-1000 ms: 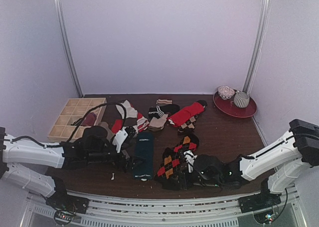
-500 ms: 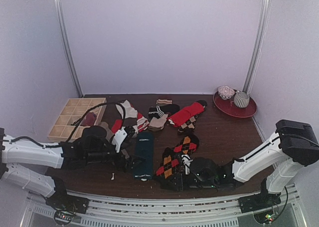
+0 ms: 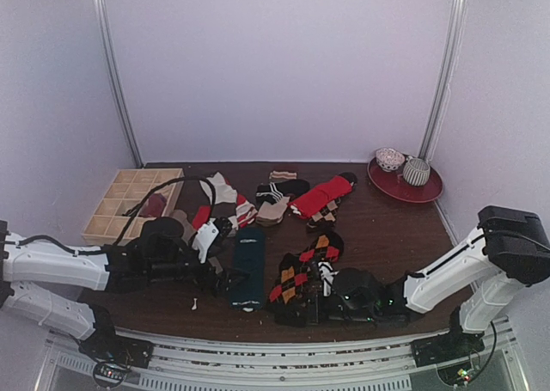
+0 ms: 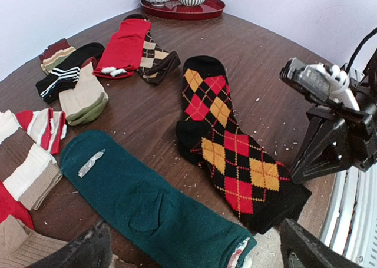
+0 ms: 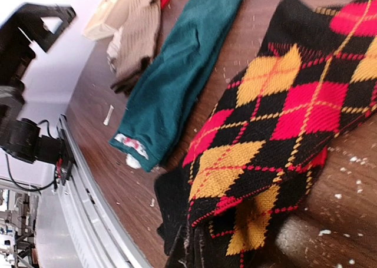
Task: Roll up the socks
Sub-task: Adjust the bag handles on the takeout bag.
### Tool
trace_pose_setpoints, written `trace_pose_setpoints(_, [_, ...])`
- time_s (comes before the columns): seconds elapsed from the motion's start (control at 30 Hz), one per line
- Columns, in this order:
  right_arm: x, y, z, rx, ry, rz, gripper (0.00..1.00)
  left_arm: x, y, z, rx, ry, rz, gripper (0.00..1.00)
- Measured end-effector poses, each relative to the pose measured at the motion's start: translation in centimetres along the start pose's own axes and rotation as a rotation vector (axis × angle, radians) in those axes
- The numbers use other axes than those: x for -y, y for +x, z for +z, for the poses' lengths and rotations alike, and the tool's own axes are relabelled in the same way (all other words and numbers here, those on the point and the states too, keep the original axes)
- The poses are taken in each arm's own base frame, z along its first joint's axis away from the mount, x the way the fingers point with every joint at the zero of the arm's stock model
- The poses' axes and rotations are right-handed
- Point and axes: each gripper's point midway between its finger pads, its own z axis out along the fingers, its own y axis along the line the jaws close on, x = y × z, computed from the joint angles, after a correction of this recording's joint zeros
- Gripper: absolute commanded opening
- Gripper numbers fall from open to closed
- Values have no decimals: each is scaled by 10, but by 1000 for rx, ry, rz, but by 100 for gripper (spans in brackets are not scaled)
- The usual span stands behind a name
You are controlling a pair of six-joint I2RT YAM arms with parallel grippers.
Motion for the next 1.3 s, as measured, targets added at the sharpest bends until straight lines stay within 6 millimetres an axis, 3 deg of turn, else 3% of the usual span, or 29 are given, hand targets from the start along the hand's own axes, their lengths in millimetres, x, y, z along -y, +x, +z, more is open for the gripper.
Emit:
trace_pose_setpoints(0.23, [-22, -39, -31, 137, -84, 27, 0, -1, 0, 0, 2, -5, 0, 98])
trace_pose_setpoints(0.33, [-24, -42, -35, 149, -96, 36, 0, -1, 0, 0, 2, -5, 0, 98])
trace_pose_setpoints(0.43, [-13, -32, -35, 124, -81, 44, 0, -1, 0, 0, 2, -5, -1, 98])
trace_pose_setpoints(0.73, [39, 24, -22, -33, 19, 69, 0, -1, 3, 2, -11, -6, -2, 98])
trace_pose_setpoints(0.87, [38, 28, -19, -48, 2, 70, 32, -2, 6, 3, -19, -7, -4, 98])
trace_pose_setpoints(0.97, [27, 24, -19, -50, -31, 31, 48, -2, 9, 5, -29, -8, -6, 98])
trace_pose_setpoints(1.3, [-2, 7, -49, -21, -59, -296, 64, -7, 9, 5, -28, -39, -11, 98])
